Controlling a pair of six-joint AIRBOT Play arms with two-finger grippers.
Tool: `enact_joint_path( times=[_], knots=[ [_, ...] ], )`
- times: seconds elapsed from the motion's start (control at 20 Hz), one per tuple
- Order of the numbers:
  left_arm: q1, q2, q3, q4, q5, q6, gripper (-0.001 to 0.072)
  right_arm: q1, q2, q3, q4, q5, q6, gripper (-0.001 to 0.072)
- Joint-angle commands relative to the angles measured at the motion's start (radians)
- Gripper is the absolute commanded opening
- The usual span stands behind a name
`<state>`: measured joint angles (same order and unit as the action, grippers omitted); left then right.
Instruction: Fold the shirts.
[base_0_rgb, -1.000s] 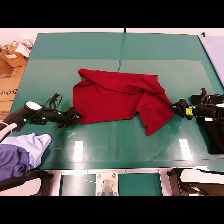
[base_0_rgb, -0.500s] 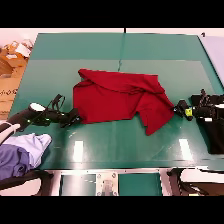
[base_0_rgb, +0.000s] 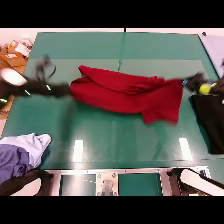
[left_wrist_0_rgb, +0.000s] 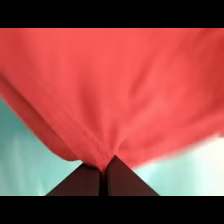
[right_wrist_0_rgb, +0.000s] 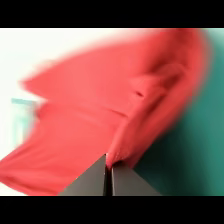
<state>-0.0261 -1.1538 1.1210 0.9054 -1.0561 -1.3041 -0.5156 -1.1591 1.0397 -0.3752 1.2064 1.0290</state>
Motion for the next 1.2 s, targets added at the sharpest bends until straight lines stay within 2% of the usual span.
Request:
enact_joint_path(
  times=[0.0,0.25,0.45,0.55,0.7,0.85,1.0,1.15],
  knots=[
    [-0.001,0.16,0.337,0.114,-0.126,-0.023,0.0022,-0.001,0.223,0.232,0.265,0.029,0.044,0.002],
    [-0.001,0.295,0.795,0.153,-0.127,-0.023,0.0023,-0.084,0.425,0.562,0.279,-0.197,0.174,0.0021],
    [-0.001,0.328,1.006,0.221,-0.133,-0.03,0.0024,-0.172,0.536,0.648,0.278,-0.359,0.188,0.0021],
    [-0.001,0.336,1.001,0.247,-0.14,-0.043,0.0024,-0.188,0.56,0.648,0.227,-0.384,0.188,0.0021],
    [-0.001,0.332,0.909,0.291,-0.148,-0.058,0.0023,-0.188,0.553,0.616,0.069,-0.34,0.218,0.0021],
    [-0.001,0.279,0.741,0.286,-0.109,-0.06,0.0024,-0.186,0.531,0.456,0.042,-0.304,0.216,0.0021],
    [-0.001,0.15,0.584,0.216,-0.07,-0.035,0.0024,-0.133,0.459,0.193,0.042,-0.333,0.097,0.0021],
    [-0.002,-0.064,0.461,0.023,0.006,0.09,0.0023,-0.005,0.295,-0.045,0.042,-0.459,-0.062,0.0021]
  ],
)
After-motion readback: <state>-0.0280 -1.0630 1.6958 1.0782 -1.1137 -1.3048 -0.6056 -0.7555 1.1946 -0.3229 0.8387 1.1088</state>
